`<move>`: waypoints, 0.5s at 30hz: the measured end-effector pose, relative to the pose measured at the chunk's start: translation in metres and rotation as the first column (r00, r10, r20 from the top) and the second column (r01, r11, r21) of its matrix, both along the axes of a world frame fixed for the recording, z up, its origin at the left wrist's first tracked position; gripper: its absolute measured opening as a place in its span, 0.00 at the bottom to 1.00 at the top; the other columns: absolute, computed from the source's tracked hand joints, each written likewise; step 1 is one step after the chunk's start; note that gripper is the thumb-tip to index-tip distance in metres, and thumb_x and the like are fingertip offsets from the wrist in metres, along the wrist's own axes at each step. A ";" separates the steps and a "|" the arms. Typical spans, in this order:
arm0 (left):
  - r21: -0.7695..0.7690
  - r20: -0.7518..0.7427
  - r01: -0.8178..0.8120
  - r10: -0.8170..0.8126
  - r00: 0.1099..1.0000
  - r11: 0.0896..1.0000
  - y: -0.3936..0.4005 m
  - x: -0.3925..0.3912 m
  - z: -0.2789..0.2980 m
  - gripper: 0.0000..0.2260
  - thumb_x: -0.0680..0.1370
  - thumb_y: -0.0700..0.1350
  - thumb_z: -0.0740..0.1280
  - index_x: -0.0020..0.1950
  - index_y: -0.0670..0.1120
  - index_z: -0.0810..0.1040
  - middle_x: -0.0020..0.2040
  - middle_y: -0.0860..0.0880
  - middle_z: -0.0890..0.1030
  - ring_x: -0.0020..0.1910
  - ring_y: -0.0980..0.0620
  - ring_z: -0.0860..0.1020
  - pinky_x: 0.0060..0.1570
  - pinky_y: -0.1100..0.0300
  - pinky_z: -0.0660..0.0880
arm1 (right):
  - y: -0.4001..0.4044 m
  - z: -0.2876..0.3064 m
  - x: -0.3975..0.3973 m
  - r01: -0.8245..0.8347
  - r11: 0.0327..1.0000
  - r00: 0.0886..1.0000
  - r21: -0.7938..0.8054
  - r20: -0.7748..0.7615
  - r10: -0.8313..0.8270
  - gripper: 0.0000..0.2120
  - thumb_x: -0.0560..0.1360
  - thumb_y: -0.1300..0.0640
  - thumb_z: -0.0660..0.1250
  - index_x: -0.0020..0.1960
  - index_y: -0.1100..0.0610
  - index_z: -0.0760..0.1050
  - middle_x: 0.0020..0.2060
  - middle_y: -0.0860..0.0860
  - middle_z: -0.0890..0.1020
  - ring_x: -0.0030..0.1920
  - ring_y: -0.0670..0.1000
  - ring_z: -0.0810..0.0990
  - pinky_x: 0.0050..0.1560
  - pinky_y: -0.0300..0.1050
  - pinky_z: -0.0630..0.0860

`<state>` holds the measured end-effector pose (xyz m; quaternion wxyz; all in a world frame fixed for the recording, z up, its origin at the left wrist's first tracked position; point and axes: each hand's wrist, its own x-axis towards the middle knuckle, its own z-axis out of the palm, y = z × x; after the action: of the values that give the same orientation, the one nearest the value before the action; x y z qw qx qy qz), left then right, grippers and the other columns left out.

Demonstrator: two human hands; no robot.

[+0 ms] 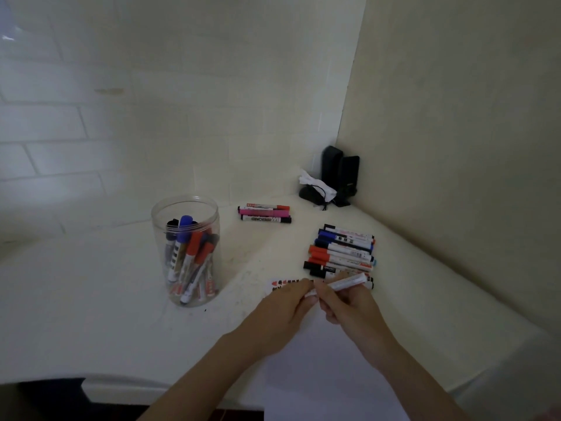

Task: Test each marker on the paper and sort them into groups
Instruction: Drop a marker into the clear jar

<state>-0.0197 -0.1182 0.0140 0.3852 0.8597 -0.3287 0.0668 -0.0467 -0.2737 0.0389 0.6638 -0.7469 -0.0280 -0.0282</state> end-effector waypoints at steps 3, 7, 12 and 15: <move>0.034 0.145 -0.048 0.042 0.989 0.998 -0.002 0.001 -0.005 0.14 0.83 0.48 0.53 0.54 0.45 0.76 0.48 0.50 0.80 0.43 0.56 0.74 0.44 0.64 0.68 | 0.001 -0.003 0.001 0.026 0.999 0.999 -0.031 0.030 -0.025 0.10 0.77 0.55 0.67 0.38 0.57 0.77 0.25 0.47 0.74 0.27 0.45 0.70 0.29 0.39 0.66; -0.001 0.053 0.030 -0.030 0.998 1.000 -0.002 -0.003 -0.002 0.10 0.84 0.48 0.54 0.55 0.47 0.73 0.47 0.55 0.77 0.40 0.60 0.73 0.42 0.72 0.66 | -0.002 -0.004 0.001 -0.009 0.997 0.997 -0.073 0.078 0.015 0.09 0.77 0.56 0.67 0.40 0.58 0.76 0.27 0.48 0.76 0.29 0.44 0.73 0.32 0.37 0.69; 0.007 -0.035 0.097 -0.097 0.995 0.995 -0.003 -0.005 0.006 0.07 0.84 0.50 0.54 0.53 0.50 0.70 0.36 0.57 0.71 0.31 0.60 0.70 0.33 0.71 0.65 | -0.010 -0.006 -0.002 -0.056 0.998 0.994 -0.014 0.097 0.058 0.11 0.76 0.55 0.67 0.44 0.64 0.75 0.30 0.53 0.75 0.30 0.46 0.71 0.32 0.37 0.68; 0.022 -0.056 0.117 -0.115 0.992 0.993 -0.007 -0.001 0.007 0.07 0.83 0.51 0.55 0.51 0.49 0.69 0.33 0.55 0.70 0.29 0.58 0.69 0.31 0.69 0.64 | -0.015 -0.008 -0.001 -0.037 0.999 0.994 -0.012 0.100 0.038 0.10 0.77 0.57 0.66 0.43 0.64 0.75 0.26 0.49 0.72 0.27 0.44 0.67 0.29 0.36 0.65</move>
<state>-0.0205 -0.1249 0.0210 0.3863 0.8455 -0.3683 0.0164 -0.0479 -0.2884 0.0306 0.6582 -0.7472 -0.0754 -0.0528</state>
